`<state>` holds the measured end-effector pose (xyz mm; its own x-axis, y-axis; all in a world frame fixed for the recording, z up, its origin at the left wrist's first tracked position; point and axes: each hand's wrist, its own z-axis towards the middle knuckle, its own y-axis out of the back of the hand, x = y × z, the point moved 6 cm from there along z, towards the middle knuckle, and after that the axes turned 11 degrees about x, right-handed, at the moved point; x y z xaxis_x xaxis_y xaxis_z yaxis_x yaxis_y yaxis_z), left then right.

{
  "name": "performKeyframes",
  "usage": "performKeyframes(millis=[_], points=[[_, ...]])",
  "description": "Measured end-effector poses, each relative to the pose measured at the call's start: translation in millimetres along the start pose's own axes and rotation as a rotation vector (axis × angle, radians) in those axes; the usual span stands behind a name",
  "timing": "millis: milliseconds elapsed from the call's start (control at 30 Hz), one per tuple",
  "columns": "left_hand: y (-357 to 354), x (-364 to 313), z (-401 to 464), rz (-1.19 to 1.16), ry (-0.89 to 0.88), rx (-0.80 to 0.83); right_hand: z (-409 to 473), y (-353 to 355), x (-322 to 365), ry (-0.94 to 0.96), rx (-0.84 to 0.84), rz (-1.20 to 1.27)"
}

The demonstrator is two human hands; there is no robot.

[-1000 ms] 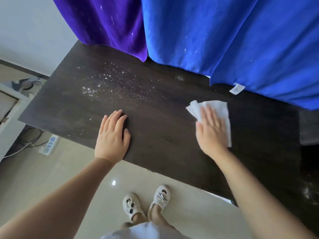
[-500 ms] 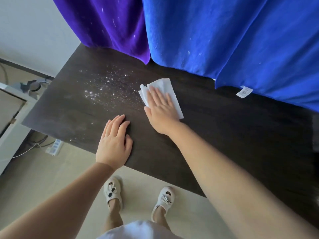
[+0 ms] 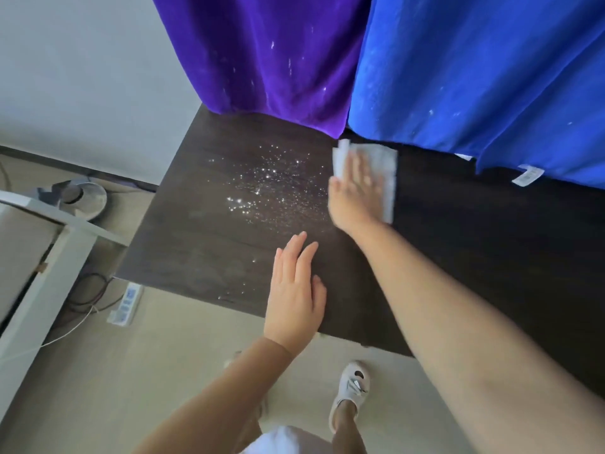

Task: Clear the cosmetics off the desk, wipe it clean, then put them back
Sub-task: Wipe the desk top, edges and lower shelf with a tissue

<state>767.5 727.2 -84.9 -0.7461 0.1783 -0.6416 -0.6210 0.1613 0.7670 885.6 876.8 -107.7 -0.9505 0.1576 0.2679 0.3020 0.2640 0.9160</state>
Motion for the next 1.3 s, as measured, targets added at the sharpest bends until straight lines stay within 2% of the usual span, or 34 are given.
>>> performKeyframes(millis=[100, 167, 200, 233, 333, 400, 433, 500, 600, 700, 767, 833, 867, 933, 1000, 1067, 1100, 1133, 1167, 1300], points=[[42.8, 36.9, -3.9, 0.011, -0.025, 0.001, -28.4, -28.8, 73.2, 0.306, 0.127, -0.109], [80.8, 75.6, 2.7, 0.082, 0.026, -0.051, -43.0, -31.7, 66.5, 0.420, 0.173, -0.186], [97.8, 98.0, 6.8, 0.111, 0.081, -0.070, -45.4, -26.2, 45.6, 0.382, 0.150, -0.183], [112.3, 119.4, 10.5, 0.125, 0.147, -0.081, -47.1, -18.3, 16.5, 0.270, 0.111, -0.149], [136.5, 161.5, 13.8, 0.082, 0.350, -0.085, -71.7, 8.0, -84.8, -0.260, -0.058, 0.036], [137.3, 170.9, 11.8, 0.055, 0.458, -0.070, -97.4, 8.2, -102.0, -0.499, -0.143, 0.108], [137.0, 170.6, 10.7, 0.047, 0.482, -0.074, -104.8, 3.2, -88.5, -0.526, -0.186, 0.125], [138.4, 169.0, 9.9, 0.009, 0.511, -0.093, -105.0, -16.8, -31.1, -0.430, -0.193, 0.114], [140.2, 172.9, 8.9, -0.072, 0.540, -0.095, -97.0, -61.4, 91.6, -0.114, -0.062, 0.049], [142.4, 173.0, 6.2, -0.190, 0.555, -0.105, -116.0, -93.2, 193.4, 0.222, -0.052, -0.092], [145.7, 177.3, 5.5, -0.318, 0.567, -0.127, -133.0, -98.9, 210.8, 0.424, 0.027, -0.179], [147.6, 188.4, 4.9, -0.541, 0.575, -0.095, -141.2, -95.9, 174.9, 0.480, 0.050, -0.191], [147.5, 193.8, 5.0, -0.705, 0.582, -0.053, -142.8, -89.7, 141.4, 0.396, 0.031, -0.195], [145.9, 199.5, 3.9, -1.022, 0.612, 0.064, -146.4, -73.3, 58.9, 0.107, -0.026, -0.231], [146.0, 202.0, 5.2, -1.185, 0.610, 0.116, -160.4, -52.3, -10.0, -0.234, -0.081, -0.132], [147.3, 205.5, 5.3, -1.247, 0.599, 0.129, -172.1, -46.3, -22.1, -0.512, -0.135, 0.035], [147.1, 206.0, 4.7, -1.266, 0.593, 0.134, -172.4, -50.3, -2.8, -0.544, -0.156, 0.075], [146.7, 207.0, 4.5, -1.281, 0.587, 0.129, -168.7, -58.3, 28.7, -0.473, -0.155, 0.061], [146.3, 208.9, 3.8, -1.290, 0.588, 0.113, -162.4, -69.4, 69.7, -0.322, -0.128, 0.018], [146.7, 223.8, 0.3, -1.342, 0.648, 0.052, -147.4, -112.0, 228.5, 0.389, -0.005, -0.245]])
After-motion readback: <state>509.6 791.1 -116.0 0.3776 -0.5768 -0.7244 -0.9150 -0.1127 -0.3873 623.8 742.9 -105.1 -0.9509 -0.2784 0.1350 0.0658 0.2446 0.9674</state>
